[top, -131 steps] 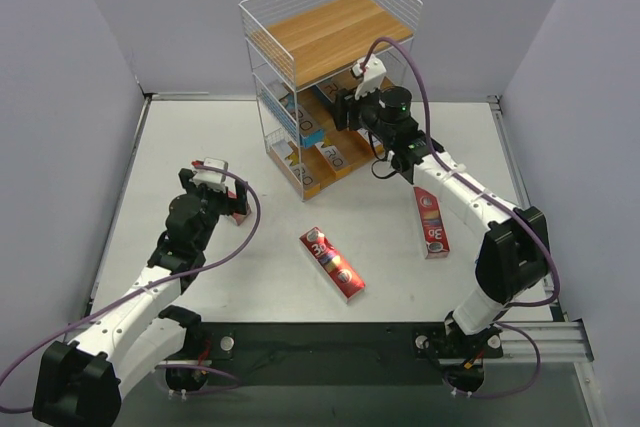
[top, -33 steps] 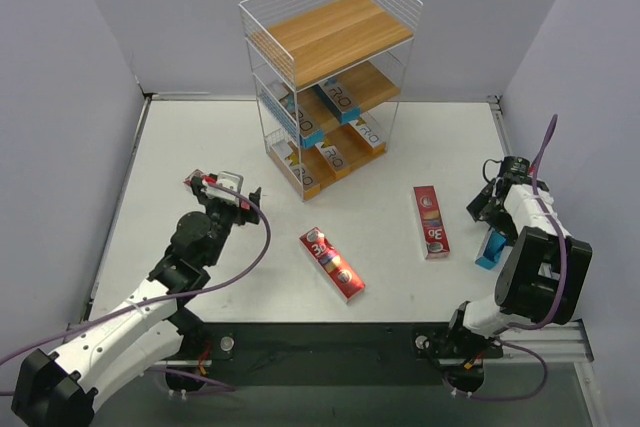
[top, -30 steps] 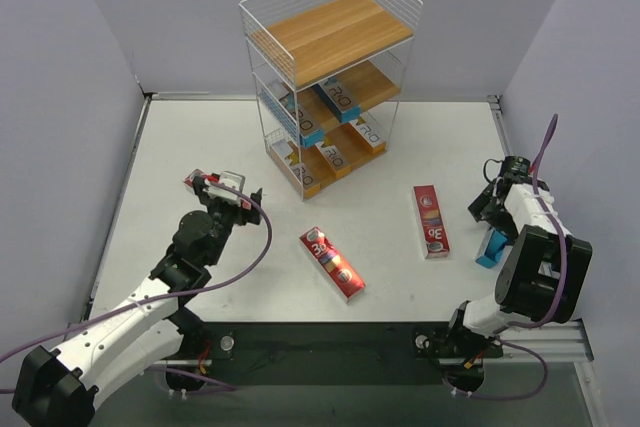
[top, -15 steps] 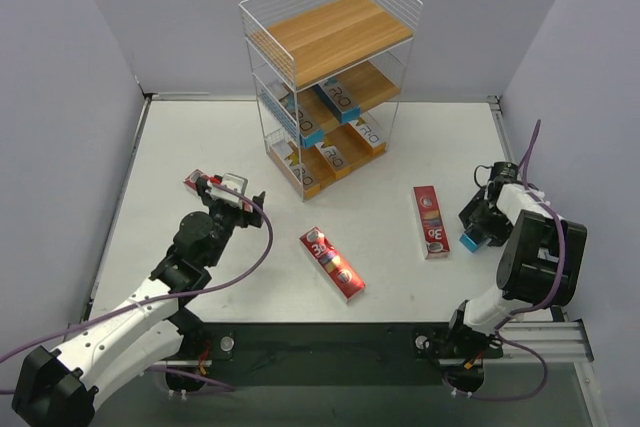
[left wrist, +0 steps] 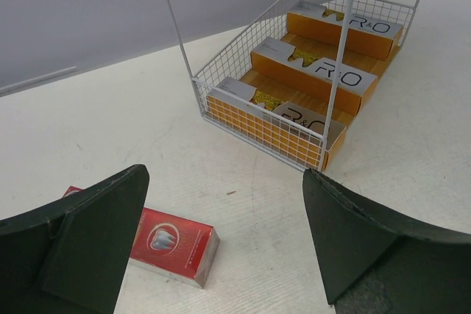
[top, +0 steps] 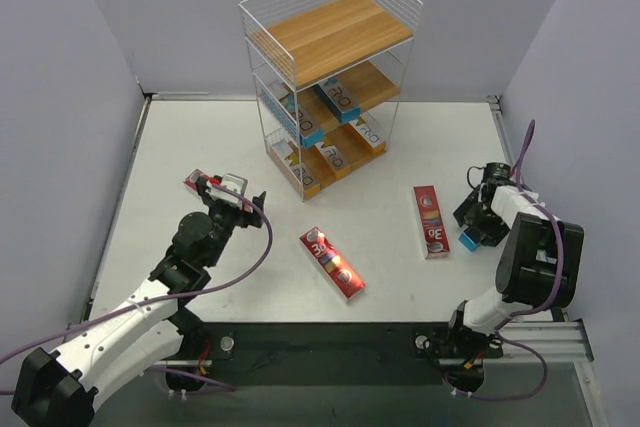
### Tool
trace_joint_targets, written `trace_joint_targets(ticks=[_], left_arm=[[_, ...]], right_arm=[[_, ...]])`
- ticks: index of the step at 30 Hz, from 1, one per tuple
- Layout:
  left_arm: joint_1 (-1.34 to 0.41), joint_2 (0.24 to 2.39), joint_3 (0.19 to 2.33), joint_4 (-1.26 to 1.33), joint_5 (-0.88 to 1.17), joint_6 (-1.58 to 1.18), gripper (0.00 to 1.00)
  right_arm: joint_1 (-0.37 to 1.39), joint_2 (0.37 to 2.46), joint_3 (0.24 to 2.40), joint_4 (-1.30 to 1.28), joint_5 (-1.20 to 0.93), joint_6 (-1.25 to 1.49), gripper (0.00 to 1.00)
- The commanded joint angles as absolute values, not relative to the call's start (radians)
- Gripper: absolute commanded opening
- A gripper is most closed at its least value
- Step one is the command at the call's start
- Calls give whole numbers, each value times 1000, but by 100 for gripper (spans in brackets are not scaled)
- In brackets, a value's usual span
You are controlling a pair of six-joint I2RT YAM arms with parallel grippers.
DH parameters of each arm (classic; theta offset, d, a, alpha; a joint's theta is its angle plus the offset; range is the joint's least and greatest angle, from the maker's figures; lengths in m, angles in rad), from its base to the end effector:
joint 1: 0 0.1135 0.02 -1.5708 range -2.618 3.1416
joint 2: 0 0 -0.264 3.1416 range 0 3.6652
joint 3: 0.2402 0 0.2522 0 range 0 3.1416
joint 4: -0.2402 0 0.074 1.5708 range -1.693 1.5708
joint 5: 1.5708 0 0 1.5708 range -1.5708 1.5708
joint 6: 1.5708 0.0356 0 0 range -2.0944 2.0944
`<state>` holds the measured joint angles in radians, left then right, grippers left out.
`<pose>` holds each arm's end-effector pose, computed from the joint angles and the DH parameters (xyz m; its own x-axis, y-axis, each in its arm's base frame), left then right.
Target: Place and organize the toothpastes onto the shelf
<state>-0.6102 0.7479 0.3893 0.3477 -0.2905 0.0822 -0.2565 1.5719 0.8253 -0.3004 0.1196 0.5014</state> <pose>0.1575 -0.0977 0.2621 0.0169 0.0842 -0.9963 0.3140 0.9456 0.0852 0.2848 -0.0791 0.1605 -0.5857 0.6470 -0.4883 0.6741 0.7233 0.1498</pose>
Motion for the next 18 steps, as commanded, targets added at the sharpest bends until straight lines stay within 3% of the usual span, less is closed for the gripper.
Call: trace_joint_targets(ticks=[1, 9, 18], left_arm=[[-615, 730, 397, 382, -282, 69, 97], [-617, 713, 397, 382, -278, 66, 97], [-618, 696, 397, 379, -272, 66, 97]], right_arm=[[-209, 1523, 775, -344, 201, 558, 73], [-176, 1480, 738, -368, 230, 601, 71], [-152, 1342, 693, -380, 271, 595, 45]])
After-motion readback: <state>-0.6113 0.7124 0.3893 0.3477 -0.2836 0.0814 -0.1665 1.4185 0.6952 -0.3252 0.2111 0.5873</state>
